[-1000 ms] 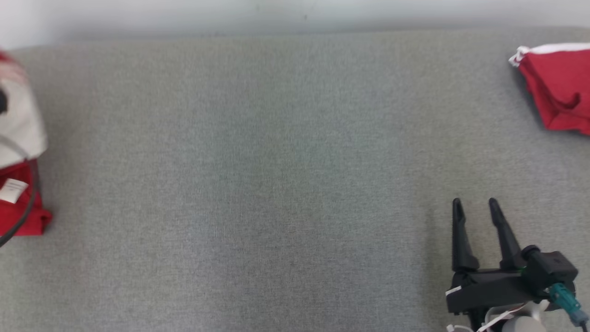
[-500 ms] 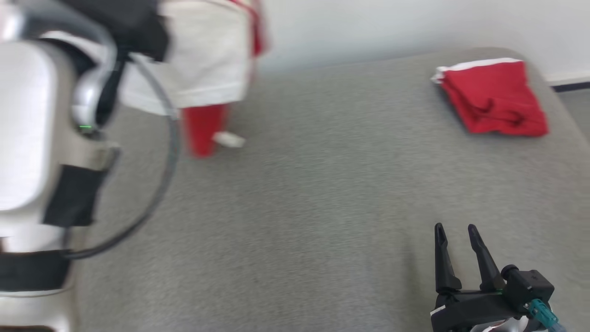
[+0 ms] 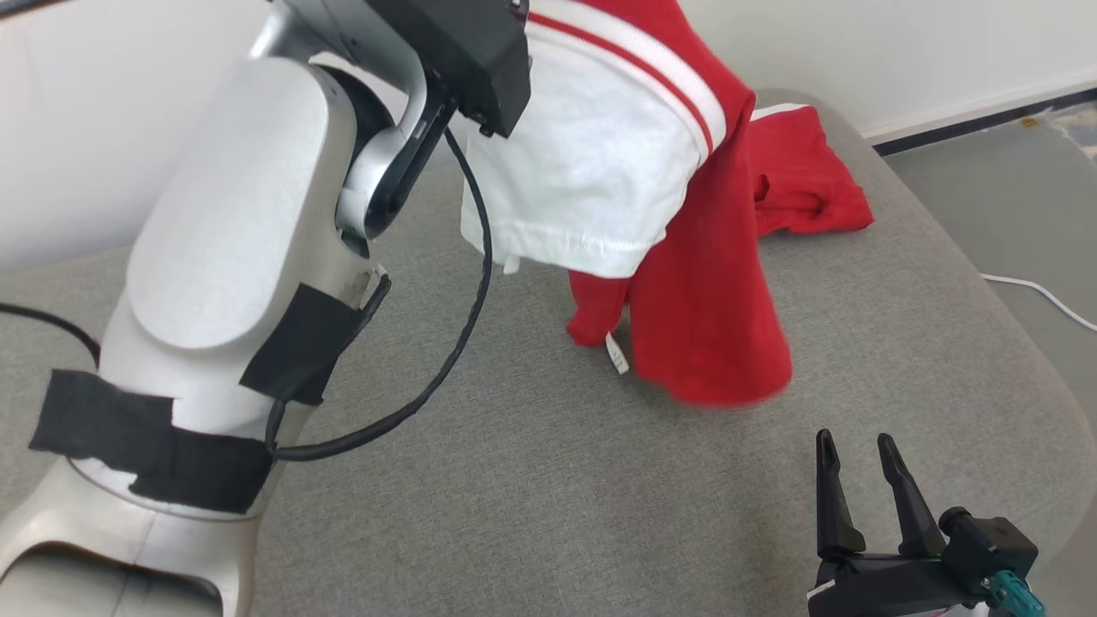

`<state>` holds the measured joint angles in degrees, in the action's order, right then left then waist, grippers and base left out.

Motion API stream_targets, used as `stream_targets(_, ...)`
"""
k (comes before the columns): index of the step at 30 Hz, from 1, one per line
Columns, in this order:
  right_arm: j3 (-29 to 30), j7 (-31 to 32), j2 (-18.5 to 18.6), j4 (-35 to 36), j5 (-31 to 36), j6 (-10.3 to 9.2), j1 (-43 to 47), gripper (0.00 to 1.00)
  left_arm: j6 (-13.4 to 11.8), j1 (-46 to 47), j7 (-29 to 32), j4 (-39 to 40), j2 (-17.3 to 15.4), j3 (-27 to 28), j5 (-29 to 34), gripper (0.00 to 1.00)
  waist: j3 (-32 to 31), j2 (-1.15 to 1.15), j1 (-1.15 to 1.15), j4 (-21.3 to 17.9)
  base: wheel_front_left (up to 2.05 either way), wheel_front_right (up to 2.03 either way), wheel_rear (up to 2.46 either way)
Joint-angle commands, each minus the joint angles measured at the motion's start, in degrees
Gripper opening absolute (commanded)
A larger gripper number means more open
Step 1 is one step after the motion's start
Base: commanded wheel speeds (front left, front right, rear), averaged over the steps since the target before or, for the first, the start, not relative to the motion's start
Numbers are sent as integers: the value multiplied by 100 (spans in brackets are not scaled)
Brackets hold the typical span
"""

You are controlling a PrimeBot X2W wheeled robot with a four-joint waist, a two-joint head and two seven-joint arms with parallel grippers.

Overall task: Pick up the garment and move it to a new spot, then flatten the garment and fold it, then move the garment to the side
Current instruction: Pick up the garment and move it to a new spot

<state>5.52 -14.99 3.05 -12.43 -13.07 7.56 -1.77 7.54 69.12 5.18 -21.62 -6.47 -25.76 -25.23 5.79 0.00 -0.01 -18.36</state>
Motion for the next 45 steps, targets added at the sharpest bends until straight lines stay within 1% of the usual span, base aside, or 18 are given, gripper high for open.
stream_targets(1, 10, -23, -31, 38, -28, -13, 59, 100, -19, -209, -98, -84, -21, 20, -95, 0, -20, 0, 1, -12, 0, 0, 0)
stream_targets(4, 40, -24, -31, 39, -4, -13, 74, 100, -59, -594, -209, -204, -168, 94, -150, 0, -31, 0, 1, 57, 0, 0, 0)
stream_targets(8, 108, -24, -27, 61, 66, -13, 99, 100, -220, -1320, -403, -272, -430, 304, -294, 0, -55, 0, 1, 191, 0, 0, 0)
stream_targets(14, 147, -25, -27, 87, 137, -13, 107, 100, -501, -2711, -686, -319, -988, 704, -522, 0, -58, 0, 1, 404, 0, 0, 0)
stream_targets(15, 147, -25, -27, 87, 137, -13, 107, 100, -501, -2711, -686, -319, -988, 704, -522, 0, -58, 0, 1, 404, 0, 0, 0)
stream_targets(17, 148, -25, -26, 97, 157, -13, 133, 100, -590, -3163, -780, -342, -1167, 822, -547, 0, -61, 0, 1, 472, 0, 0, 0)
stream_targets(20, 138, -25, -24, 93, 173, -13, 146, 100, -690, -3835, -928, -427, -1293, 1016, -740, 0, -71, 0, 1, 553, 0, 0, 0)
stream_targets(24, 118, 2, 41, 94, 200, -13, 131, 100, -731, -4534, -1097, -565, -1312, 1176, -955, 0, -94, 0, 1, 632, 0, 0, 0)
stream_targets(27, 120, 33, 86, 108, 199, -13, 121, 100, -702, -4911, -1198, -708, -1212, 1161, -1049, 0, -116, 0, 1, 698, 0, 0, 0)
stream_targets(30, 89, 70, 120, 128, 213, -13, 117, 100, -667, -5082, -1315, -860, -1123, 1098, -1057, 0, -141, 0, 1, 761, 0, 0, 0)
stream_targets(31, 94, 81, 136, 132, 208, -13, 121, 100, -679, -5082, -1410, -881, -1130, 1055, -968, 20, -152, 0, 1, 791, 0, 0, 0)
stream_targets(32, 110, 94, 149, 141, 206, -13, 138, 100, -672, -5073, -1493, -917, -1130, 1017, -910, 64, -172, 0, 1, 830, 0, 0, 0)
stream_targets(33, 114, 111, 157, 152, 207, -13, 167, 100, -655, -5064, -1555, -950, -1108, 987, -883, 100, -196, 0, 1, 871, 0, 0, 0)
stream_targets(34, 138, 123, 165, 162, 206, -13, 205, 100, -634, -5030, -1632, -950, -1072, 970, -855, 100, -229, 0, 1, 931, 0, 0, 0)
stream_targets(37, 180, 136, 188, 187, 198, -13, 275, 100, -684, -4968, -1786, -911, -1072, 978, -771, 100, -341, 0, 1, 1108, 0, 0, 0)
stream_targets(41, 237, 168, 216, 240, 178, -13, 386, 100, -709, -4993, -1897, -701, -1160, 1006, -695, 100, -530, 0, 1, 1383, 0, 0, 0)
stream_targets(45, 238, 187, 233, 346, 159, -13, 437, 100, -809, -5149, -1985, -267, -1305, 1131, -557, 100, -654, 0, 1, 1631, 0, 0, 0)
